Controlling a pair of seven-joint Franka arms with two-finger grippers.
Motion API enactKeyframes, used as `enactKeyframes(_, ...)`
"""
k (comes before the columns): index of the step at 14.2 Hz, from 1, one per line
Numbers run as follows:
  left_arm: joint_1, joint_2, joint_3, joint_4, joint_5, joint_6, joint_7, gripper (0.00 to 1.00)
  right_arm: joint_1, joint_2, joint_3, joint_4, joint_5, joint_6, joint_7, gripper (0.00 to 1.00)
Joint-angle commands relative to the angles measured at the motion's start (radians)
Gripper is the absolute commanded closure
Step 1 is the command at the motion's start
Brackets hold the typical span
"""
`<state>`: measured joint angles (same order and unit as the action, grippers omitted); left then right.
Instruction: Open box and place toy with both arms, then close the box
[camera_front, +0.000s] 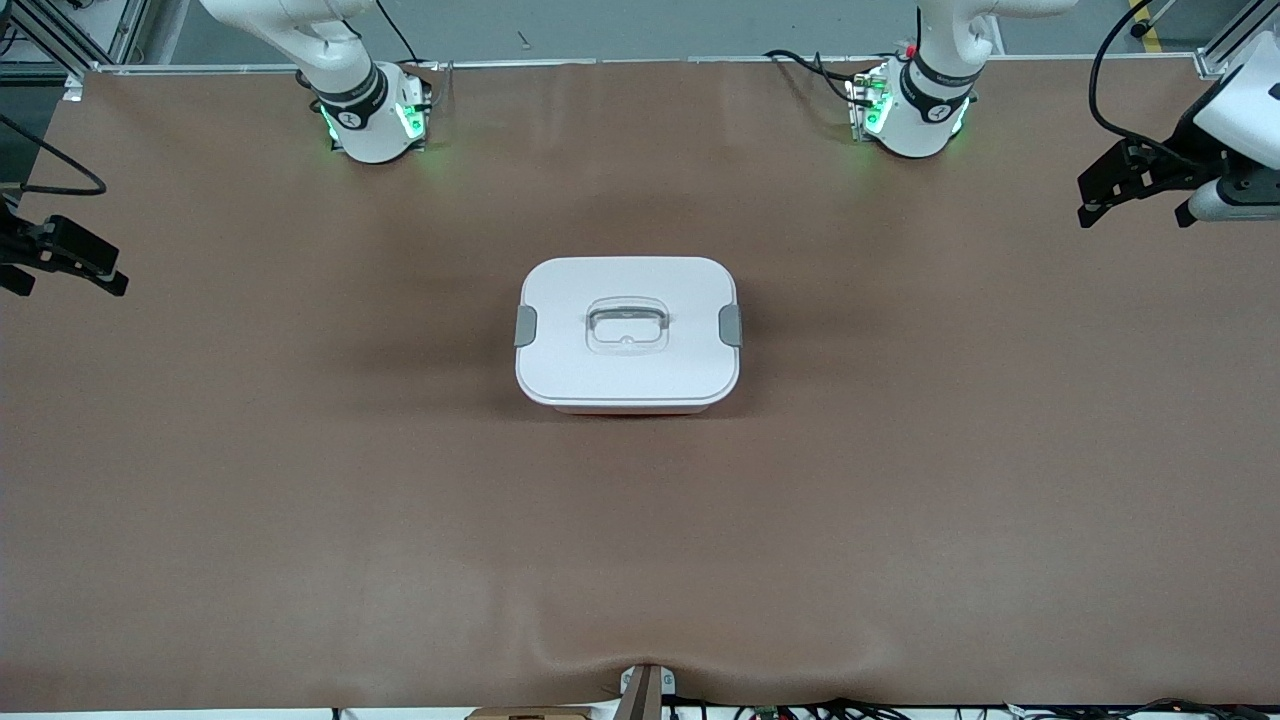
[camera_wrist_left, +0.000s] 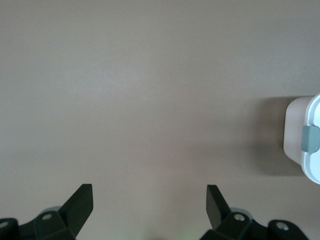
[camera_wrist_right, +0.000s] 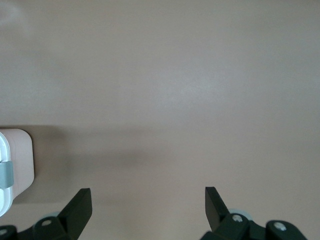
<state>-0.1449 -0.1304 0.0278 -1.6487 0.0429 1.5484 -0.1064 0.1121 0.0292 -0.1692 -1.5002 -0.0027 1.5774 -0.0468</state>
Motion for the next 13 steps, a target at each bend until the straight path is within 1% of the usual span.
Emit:
enactKeyframes(1,-0.007,0.018,-0.008,0.039,-0.009,-0.025,-0.042,0.0,-0.009,-0.006,0.005,0.009,-0.003,-0.02,-0.002,0.0)
enactKeyframes(3,-0.005,0.021,-0.014,0.044,-0.008,-0.025,-0.042,0.0,-0.011,-0.008,0.004,0.011,-0.008,-0.02,-0.002,0.0)
enactKeyframes(6,-0.005,0.048,-0.014,0.082,-0.005,-0.036,-0.042,0.0,-0.011,-0.006,0.008,0.011,-0.003,-0.02,0.002,0.0)
enactKeyframes(13,0.002,0.048,-0.014,0.081,-0.017,-0.04,-0.033,0.0,-0.014,-0.009,0.007,0.012,-0.003,-0.025,0.001,0.0)
